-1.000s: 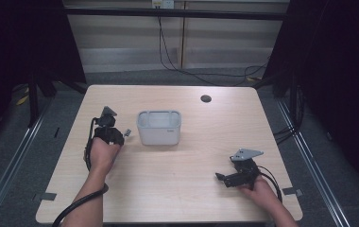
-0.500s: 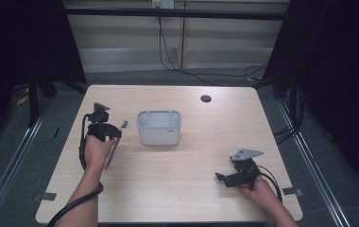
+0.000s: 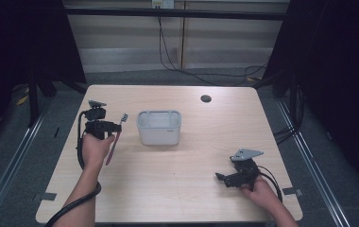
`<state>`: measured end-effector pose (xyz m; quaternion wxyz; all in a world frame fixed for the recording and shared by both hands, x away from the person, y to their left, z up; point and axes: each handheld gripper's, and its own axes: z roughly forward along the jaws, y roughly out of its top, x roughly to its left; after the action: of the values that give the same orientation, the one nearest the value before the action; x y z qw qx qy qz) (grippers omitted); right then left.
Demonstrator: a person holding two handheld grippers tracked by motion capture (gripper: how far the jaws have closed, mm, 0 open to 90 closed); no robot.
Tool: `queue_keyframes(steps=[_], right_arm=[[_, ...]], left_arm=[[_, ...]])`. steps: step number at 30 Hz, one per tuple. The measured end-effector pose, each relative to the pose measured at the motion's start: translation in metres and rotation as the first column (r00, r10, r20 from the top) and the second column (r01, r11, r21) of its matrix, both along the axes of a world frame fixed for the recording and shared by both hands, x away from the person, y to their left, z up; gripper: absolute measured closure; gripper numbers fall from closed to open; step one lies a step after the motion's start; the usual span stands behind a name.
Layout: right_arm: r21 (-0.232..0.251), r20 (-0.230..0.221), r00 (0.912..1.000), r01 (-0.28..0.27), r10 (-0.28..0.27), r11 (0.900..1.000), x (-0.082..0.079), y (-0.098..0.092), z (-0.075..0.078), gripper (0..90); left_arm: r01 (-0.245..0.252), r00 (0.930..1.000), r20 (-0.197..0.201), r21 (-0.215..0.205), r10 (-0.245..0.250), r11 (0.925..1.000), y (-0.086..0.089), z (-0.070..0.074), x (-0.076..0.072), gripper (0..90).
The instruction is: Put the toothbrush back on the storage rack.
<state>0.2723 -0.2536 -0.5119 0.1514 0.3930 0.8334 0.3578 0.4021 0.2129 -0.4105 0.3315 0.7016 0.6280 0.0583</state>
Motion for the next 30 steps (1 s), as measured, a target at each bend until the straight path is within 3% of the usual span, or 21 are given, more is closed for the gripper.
queue_keyframes(steps=[17, 30], right_arm=[[0.000, 0.002, 1.0000, -0.001, 0.001, 1.000, 0.000, 0.000, 0.000, 8.8], [0.000, 0.001, 1.0000, 0.000, 0.000, 1.000, 0.000, 0.000, 0.000, 8.8]], left_arm=[[0.004, 0.9963, 0.086, -0.042, -0.001, 0.9991, -0.001, 0.014, -0.003, 83.4], [0.008, 0.9872, 0.159, -0.084, 0.006, 0.9964, -0.005, 0.024, -0.005, 83.4]])
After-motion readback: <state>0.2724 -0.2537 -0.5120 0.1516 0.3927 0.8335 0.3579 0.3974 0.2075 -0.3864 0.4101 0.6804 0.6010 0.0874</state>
